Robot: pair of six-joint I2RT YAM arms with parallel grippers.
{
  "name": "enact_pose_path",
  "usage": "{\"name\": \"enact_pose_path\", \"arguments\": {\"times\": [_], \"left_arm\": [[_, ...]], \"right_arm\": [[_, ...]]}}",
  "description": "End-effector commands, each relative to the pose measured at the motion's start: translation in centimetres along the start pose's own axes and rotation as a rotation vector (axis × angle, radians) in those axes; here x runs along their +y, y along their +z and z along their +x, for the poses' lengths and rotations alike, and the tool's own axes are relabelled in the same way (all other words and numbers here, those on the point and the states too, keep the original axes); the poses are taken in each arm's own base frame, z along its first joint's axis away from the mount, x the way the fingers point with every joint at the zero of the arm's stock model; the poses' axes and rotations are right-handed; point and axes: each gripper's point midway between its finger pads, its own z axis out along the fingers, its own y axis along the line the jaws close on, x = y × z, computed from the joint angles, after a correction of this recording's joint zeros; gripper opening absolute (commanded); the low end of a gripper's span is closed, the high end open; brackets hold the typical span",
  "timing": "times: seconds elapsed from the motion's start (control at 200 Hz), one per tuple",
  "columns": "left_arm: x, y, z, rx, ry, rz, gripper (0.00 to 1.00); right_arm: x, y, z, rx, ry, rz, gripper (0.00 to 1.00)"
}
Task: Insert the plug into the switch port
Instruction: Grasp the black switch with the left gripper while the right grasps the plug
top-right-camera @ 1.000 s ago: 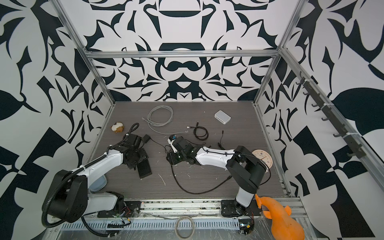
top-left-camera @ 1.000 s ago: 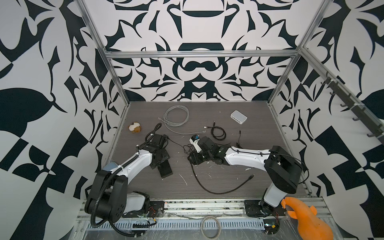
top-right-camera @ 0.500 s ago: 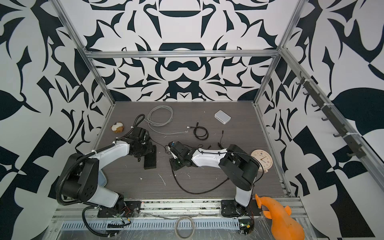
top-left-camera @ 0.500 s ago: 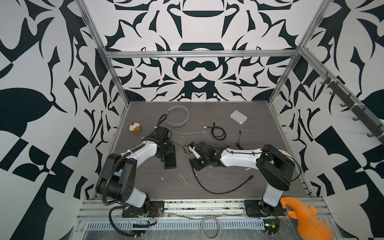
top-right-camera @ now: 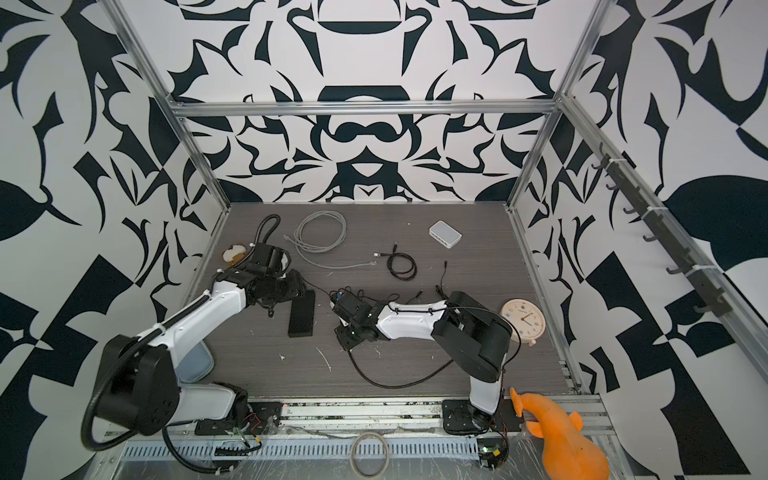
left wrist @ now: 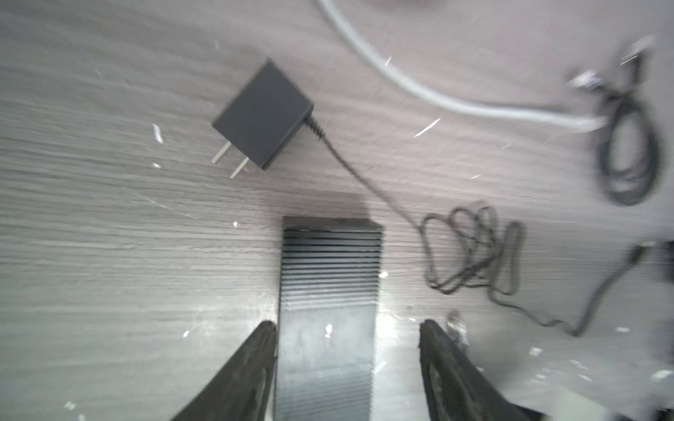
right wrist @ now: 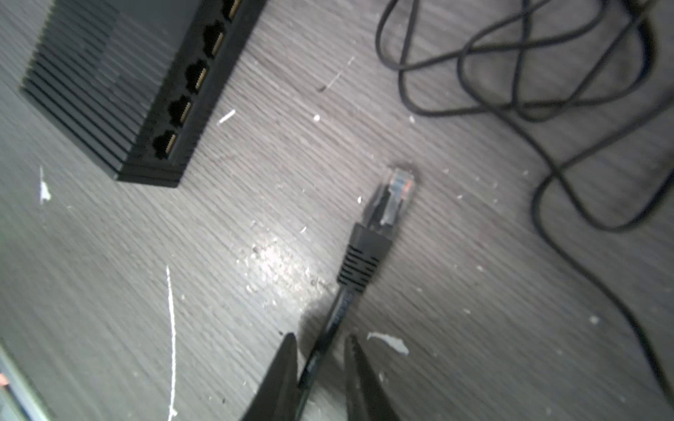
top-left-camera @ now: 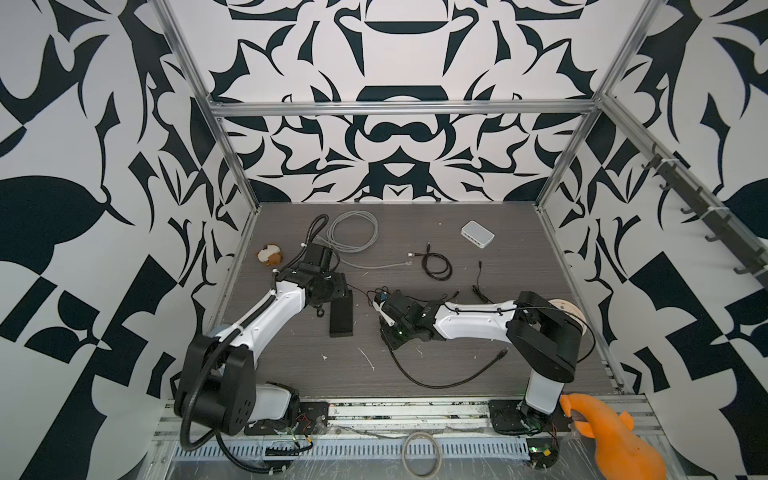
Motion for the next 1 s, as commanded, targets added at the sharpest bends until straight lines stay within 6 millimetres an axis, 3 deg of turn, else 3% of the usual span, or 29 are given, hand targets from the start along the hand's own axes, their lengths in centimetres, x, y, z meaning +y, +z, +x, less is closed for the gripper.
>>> {"name": "enact_pose_path", "arguments": {"times": [0.0,0.07,0.21,0.315,0.53,0.6,0.74,0.995], "left_arm": [[-0.7,-1.6,0.6,0.025,-0.025,0.03,0.65],[-1.9,-2.5,0.8,0.026,-0.006,0.102,0.68],[-4.9,-1.2,2.3,0.126,0.041,0.278,0.7],[-7.0,-1.4,2.1,0.167,0.049,0.386,0.7],[-8.3,-0.7,2.6,0.248,0.032,0.452,0.69],[-7.9,-0.4,2.6,0.256,0.011,0.429,0.69],[-5.4,-0.8,1.5,0.193,-0.005,0.273,0.73],[-1.4,-1.8,-0.4,0.087,-0.082,0.103,0.74]], "right_arm": [[-0.2,-0.7,-1.2,-0.041,-0.009,0.025,0.21],[-0.5,-1.2,-1.7,-0.056,-0.034,0.027,0.19],[0.2,-2.7,-2.8,-0.087,-0.151,-0.038,0.15],[0.0,-4.1,-3.7,-0.123,-0.234,-0.118,0.12],[-1.7,-6.4,-5.1,-0.204,-0.283,-0.292,0.09],[-2.9,-6.5,-5.6,-0.172,-0.215,-0.281,0.1],[-2.4,-5.8,-5.2,-0.155,-0.08,-0.236,0.34],[-1.8,-2.2,-3.3,-0.13,0.082,-0.011,0.37]]}}
